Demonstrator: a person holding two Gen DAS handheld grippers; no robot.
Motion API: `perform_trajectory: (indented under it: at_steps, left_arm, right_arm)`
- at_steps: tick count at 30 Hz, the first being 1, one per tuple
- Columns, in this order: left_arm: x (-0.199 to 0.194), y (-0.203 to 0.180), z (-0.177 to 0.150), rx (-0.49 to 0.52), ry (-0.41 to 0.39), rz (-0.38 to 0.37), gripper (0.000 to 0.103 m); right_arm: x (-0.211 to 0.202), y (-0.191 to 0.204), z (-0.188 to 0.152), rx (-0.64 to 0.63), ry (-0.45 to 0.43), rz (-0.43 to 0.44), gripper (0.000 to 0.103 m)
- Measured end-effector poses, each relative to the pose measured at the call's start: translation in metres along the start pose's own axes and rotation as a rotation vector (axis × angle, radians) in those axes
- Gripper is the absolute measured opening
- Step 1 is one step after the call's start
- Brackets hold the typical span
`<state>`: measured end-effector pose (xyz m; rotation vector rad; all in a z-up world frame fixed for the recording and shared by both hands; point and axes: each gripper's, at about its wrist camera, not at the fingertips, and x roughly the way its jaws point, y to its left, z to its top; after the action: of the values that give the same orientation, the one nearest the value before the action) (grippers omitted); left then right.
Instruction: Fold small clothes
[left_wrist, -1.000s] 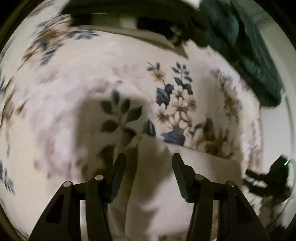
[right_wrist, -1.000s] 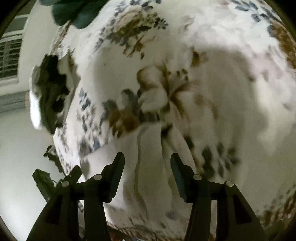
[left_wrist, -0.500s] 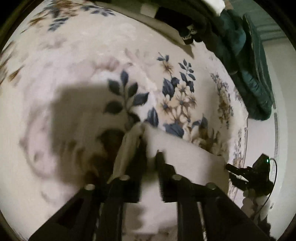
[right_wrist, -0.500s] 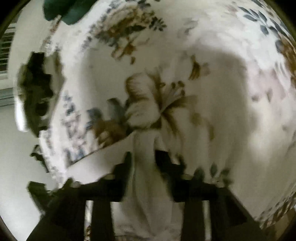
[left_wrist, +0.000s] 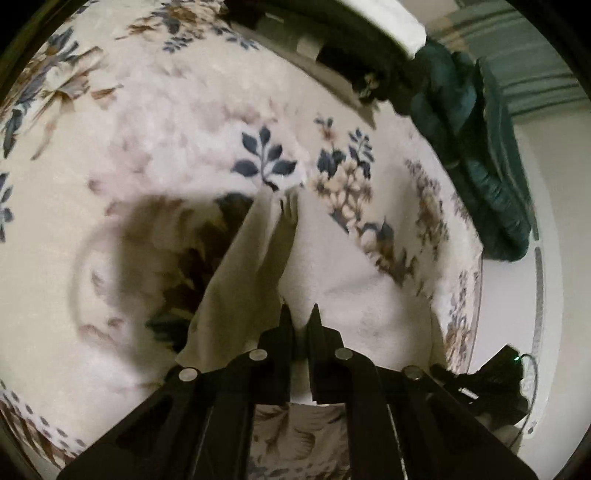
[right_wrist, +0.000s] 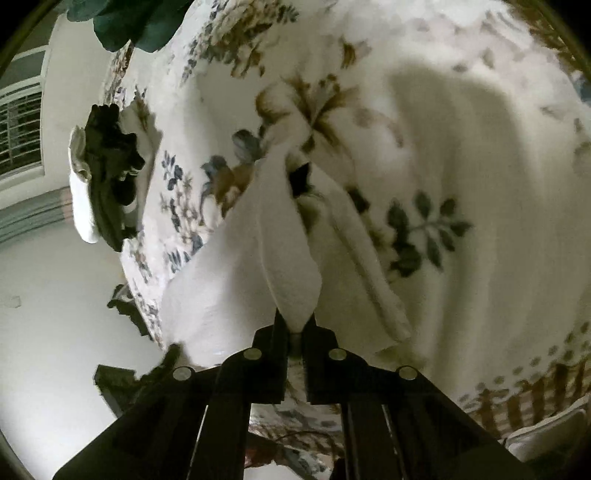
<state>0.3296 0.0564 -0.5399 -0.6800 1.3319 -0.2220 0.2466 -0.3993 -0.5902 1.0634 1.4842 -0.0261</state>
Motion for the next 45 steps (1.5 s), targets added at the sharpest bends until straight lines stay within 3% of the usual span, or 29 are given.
perform_trajectory:
  at_steps: [2,4,6,7,8,9,10,15,22,26,27,28,29,30,31,32,39,42,45]
  left_arm:
    - [0.006,0.008,-0.001,0.005,0.015,0.041,0.005]
    - [0.022,0.024,-0.004,-0.017,0.092,0.065,0.009]
    - [0.025,0.032,-0.007,-0.07,0.144,0.041,0.011]
    - [0.017,0.032,-0.008,-0.077,0.131,-0.001,0.017]
    - [0.01,0.031,-0.009,-0.069,0.115,-0.004,0.038]
    - [0.002,0.03,-0.007,-0.058,0.082,-0.009,0.061]
    - [-0.004,0.03,-0.005,-0.056,0.057,-0.023,0.069]
    - [0.014,0.041,0.019,-0.054,0.045,-0.052,0.072]
    - [0.083,0.044,0.037,0.004,0.17,-0.132,0.073]
    - [0.081,0.031,0.037,0.049,0.128,-0.119,0.072]
    - [0.077,0.028,0.035,0.061,0.118,-0.127,0.053]
    - [0.075,0.023,0.033,0.076,0.11,-0.117,0.033]
    - [0.073,0.017,0.032,0.098,0.114,-0.103,0.02]
    - [0.069,0.013,0.03,0.111,0.096,-0.096,0.019]
    - [0.065,0.011,0.029,0.115,0.083,-0.084,0.018]
    - [0.061,0.009,0.029,0.11,0.076,-0.078,0.018]
    - [0.018,-0.012,0.036,0.107,0.046,-0.055,0.016]
    - [-0.02,-0.023,0.055,0.096,0.007,-0.074,0.016]
    - [-0.068,-0.04,0.093,0.124,-0.055,-0.093,0.016]
  right_arm:
    - [0.006,-0.014,0.001,-0.002,0.025,-0.094,0.007]
    - [0.015,-0.026,0.002,0.006,0.077,-0.138,0.012]
    - [0.018,-0.029,0.003,-0.004,0.105,-0.172,0.026]
    - [0.015,-0.028,0.004,0.002,0.107,-0.119,0.041]
    - [0.01,-0.026,0.006,-0.001,0.097,-0.072,0.064]
    - [0.006,-0.024,0.008,-0.012,0.085,-0.047,0.073]
    - [0.002,-0.023,0.01,-0.025,0.072,-0.031,0.079]
    - [0.017,-0.028,0.03,-0.051,0.093,0.047,0.079]
    - [0.074,-0.036,0.051,-0.105,0.159,0.112,0.083]
    - [0.08,-0.026,0.053,-0.116,0.155,0.165,0.08]
    - [0.08,-0.023,0.051,-0.126,0.157,0.183,0.075]
    - [0.08,-0.02,0.05,-0.132,0.167,0.197,0.061]
    - [0.083,-0.013,0.047,-0.143,0.181,0.195,0.046]
    - [0.082,-0.011,0.045,-0.15,0.175,0.182,0.037]
    - [0.082,-0.01,0.044,-0.151,0.169,0.172,0.023]
    - [0.081,-0.008,0.043,-0.145,0.164,0.167,0.021]
    - [0.039,0.047,0.03,-0.206,0.114,0.165,0.018]
    - [0.017,0.094,0.026,-0.268,0.103,0.166,0.018]
    - [-0.001,0.153,0.029,-0.329,0.077,0.182,0.017]
